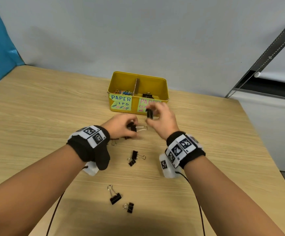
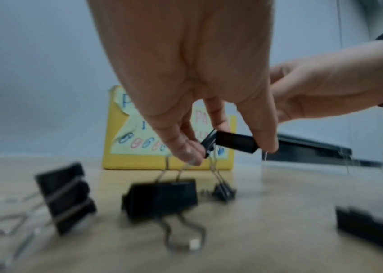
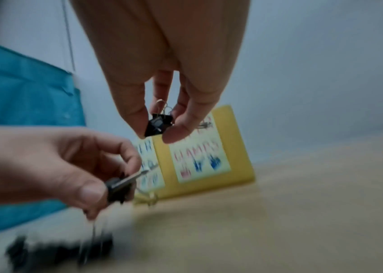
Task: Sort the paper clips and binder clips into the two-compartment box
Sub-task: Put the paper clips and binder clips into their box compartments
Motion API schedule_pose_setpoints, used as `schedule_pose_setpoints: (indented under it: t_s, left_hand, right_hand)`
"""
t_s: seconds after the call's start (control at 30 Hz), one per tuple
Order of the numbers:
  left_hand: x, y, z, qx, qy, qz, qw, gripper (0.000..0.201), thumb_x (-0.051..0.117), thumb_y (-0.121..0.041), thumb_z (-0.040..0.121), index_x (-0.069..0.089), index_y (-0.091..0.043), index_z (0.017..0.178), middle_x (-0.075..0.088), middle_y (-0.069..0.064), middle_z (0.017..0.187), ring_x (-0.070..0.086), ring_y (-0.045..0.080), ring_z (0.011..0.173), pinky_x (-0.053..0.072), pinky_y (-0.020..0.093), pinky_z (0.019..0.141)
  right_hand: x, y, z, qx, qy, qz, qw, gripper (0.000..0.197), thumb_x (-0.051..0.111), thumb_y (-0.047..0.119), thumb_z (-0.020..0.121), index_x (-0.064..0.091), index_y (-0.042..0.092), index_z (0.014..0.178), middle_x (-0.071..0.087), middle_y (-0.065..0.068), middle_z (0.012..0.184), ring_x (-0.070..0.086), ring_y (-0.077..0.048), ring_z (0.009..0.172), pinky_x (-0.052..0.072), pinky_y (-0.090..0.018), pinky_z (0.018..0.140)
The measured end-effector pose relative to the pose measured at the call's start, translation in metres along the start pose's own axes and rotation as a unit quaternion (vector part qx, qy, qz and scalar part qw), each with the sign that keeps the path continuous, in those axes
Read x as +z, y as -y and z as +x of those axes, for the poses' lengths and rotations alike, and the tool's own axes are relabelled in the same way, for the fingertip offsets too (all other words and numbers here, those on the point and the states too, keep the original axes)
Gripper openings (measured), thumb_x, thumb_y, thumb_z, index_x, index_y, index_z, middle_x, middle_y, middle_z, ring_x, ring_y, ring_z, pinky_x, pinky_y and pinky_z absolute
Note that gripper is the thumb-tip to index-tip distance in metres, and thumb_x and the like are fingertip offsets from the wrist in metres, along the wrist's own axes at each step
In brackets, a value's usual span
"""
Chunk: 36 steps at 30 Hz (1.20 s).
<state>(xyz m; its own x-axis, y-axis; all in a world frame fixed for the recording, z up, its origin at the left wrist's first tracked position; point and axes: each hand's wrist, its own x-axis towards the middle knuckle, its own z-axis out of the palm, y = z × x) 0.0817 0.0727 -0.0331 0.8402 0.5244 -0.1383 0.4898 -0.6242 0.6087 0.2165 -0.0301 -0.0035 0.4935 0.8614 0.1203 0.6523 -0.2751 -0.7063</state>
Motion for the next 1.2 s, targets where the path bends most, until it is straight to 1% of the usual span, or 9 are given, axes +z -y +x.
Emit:
schedule_pose_setpoints:
  t_s: [0.1, 0.37, 0.5, 0.6, 0.73, 0.8, 0.9, 1.1, 1.2]
  left_hand:
    - [-0.019, -0.012, 0.001, 0.017, -0.046, -0.084, 0.995, 0.034, 0.073, -0.029, 0.077, 0.057, -0.015, 0.104, 0.052, -0.015, 0.082, 0.049, 0.001, 0.070, 0.037, 0.013, 0.059]
    - [-0.074, -0.055, 0.051, 0.042, -0.191, -0.062, 0.979, 0.038, 0.072, -0.031, 0.078, 0.058, -0.020, 0.111, 0.061, -0.006, 0.089, 0.057, 0.010, 0.078, 0.049, 0.023, 0.071]
    - [-0.074, -0.058, 0.076, 0.005, -0.110, 0.052, 0.993, 0.055, 0.069, -0.039, 0.079, 0.050, -0.021, 0.128, 0.061, 0.008, 0.122, 0.057, 0.024, 0.110, 0.047, 0.035, 0.091]
    - [-0.070, -0.052, 0.062, 0.018, -0.103, 0.095, 0.990, 0.047, 0.067, -0.043, 0.079, 0.058, -0.020, 0.119, 0.060, 0.005, 0.118, 0.055, 0.021, 0.109, 0.046, 0.035, 0.092]
    - [-0.049, -0.044, -0.001, 0.028, 0.042, 0.055, 0.997, 0.034, 0.073, -0.040, 0.073, 0.062, -0.021, 0.100, 0.057, -0.002, 0.092, 0.054, 0.016, 0.086, 0.048, 0.033, 0.075]
    - [-0.035, -0.042, -0.037, -0.003, 0.202, 0.072, 0.977, 0.046, 0.075, -0.047, 0.068, 0.059, -0.023, 0.104, 0.059, -0.005, 0.095, 0.056, 0.014, 0.091, 0.052, 0.036, 0.084]
    - [-0.005, -0.044, -0.083, -0.064, 0.357, 0.116, 0.925, 0.079, 0.076, -0.054, 0.063, 0.044, -0.024, 0.128, 0.048, -0.003, 0.128, 0.050, 0.018, 0.116, 0.046, 0.037, 0.100]
    - [0.049, -0.057, -0.128, -0.067, 0.266, 0.228, 0.934, 0.093, 0.064, -0.066, 0.067, 0.028, -0.020, 0.140, 0.034, 0.008, 0.142, 0.049, 0.027, 0.118, 0.048, 0.037, 0.089]
    - [0.063, -0.059, -0.134, -0.052, 0.210, 0.223, 0.950, 0.067, 0.067, -0.043, 0.078, 0.040, -0.014, 0.132, 0.044, 0.010, 0.127, 0.054, 0.025, 0.105, 0.044, 0.031, 0.074]
  right_hand:
    - [-0.027, 0.020, 0.037, -0.017, -0.106, 0.041, 0.993, 0.038, 0.069, 0.011, 0.081, 0.060, 0.017, 0.117, 0.056, 0.001, 0.118, 0.053, -0.008, 0.098, 0.047, -0.016, 0.086]
    - [-0.042, 0.008, 0.085, 0.038, -0.122, 0.021, 0.992, 0.025, 0.052, 0.009, 0.090, 0.073, 0.016, 0.102, 0.068, -0.007, 0.115, 0.064, -0.023, 0.105, 0.050, -0.037, 0.098]
    - [-0.036, -0.014, 0.069, 0.052, -0.115, 0.037, 0.991, 0.023, 0.053, 0.006, 0.088, 0.071, 0.014, 0.101, 0.066, -0.008, 0.113, 0.065, -0.024, 0.100, 0.054, -0.041, 0.092]
    - [-0.033, -0.017, 0.051, 0.023, -0.066, 0.006, 0.998, 0.021, 0.057, 0.005, 0.087, 0.071, 0.012, 0.101, 0.064, -0.004, 0.104, 0.062, -0.021, 0.090, 0.055, -0.034, 0.085]
    - [-0.028, 0.001, 0.014, 0.027, 0.233, -0.075, 0.969, 0.026, 0.064, 0.016, 0.086, 0.067, 0.014, 0.111, 0.061, 0.001, 0.099, 0.055, -0.012, 0.080, 0.044, -0.010, 0.060]
    - [-0.019, 0.011, -0.001, 0.016, 0.348, -0.177, 0.920, 0.043, 0.066, 0.027, 0.084, 0.058, 0.020, 0.125, 0.061, -0.004, 0.118, 0.058, -0.014, 0.093, 0.047, -0.011, 0.071]
    - [0.007, 0.017, -0.019, -0.014, 0.372, -0.284, 0.883, 0.067, 0.068, 0.038, 0.079, 0.041, 0.029, 0.140, 0.044, -0.006, 0.141, 0.046, -0.025, 0.126, 0.042, -0.034, 0.104]
    - [0.045, 0.008, -0.051, -0.015, 0.309, -0.295, 0.904, 0.047, 0.068, 0.039, 0.079, 0.056, 0.020, 0.120, 0.045, -0.010, 0.124, 0.047, -0.030, 0.117, 0.046, -0.043, 0.098]
    - [0.047, 0.005, -0.057, -0.027, 0.285, -0.276, 0.917, 0.029, 0.065, 0.027, 0.083, 0.063, 0.014, 0.109, 0.048, -0.012, 0.119, 0.053, -0.031, 0.110, 0.047, -0.040, 0.097]
